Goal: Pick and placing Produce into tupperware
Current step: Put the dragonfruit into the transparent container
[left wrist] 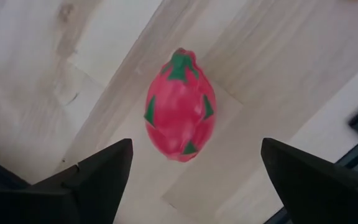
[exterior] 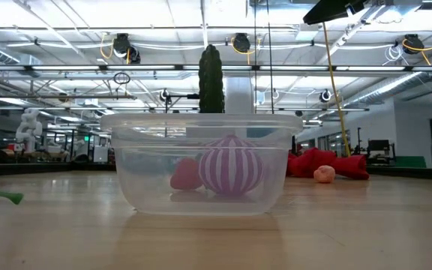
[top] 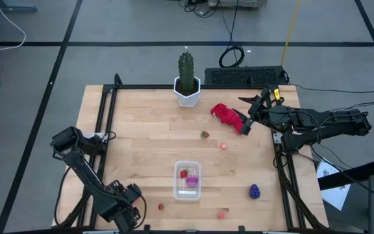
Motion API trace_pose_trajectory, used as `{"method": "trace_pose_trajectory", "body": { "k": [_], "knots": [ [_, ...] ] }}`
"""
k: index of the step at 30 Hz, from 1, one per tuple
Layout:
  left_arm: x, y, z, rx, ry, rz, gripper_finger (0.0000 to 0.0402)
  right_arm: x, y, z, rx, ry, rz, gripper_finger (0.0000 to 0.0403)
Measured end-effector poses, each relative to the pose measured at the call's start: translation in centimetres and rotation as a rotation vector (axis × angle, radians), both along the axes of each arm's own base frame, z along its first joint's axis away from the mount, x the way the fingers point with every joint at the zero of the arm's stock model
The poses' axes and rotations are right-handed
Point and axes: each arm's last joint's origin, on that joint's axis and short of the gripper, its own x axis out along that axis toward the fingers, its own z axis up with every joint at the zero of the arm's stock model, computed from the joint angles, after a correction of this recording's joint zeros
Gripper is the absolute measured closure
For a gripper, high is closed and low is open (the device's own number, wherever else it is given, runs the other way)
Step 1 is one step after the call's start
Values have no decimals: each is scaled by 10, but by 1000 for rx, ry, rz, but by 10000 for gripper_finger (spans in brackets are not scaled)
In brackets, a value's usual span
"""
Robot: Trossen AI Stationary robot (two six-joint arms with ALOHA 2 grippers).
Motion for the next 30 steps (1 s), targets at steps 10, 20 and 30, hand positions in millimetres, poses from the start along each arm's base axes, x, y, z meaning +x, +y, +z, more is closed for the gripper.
{"method": "trace_pose_trajectory", "body": {
  "k": [10,20,30],
  "knots": [
    [-5,5,-28,-19,-13,-12,39,0,0,0,0,-1,0,183],
    [-10,11,-48,-31,-28,-12,39,0,0,0,1,-1,0,183],
    [-10,17,-53,-37,-55,-17,39,0,0,0,2,-2,-1,183]
  ]
}}
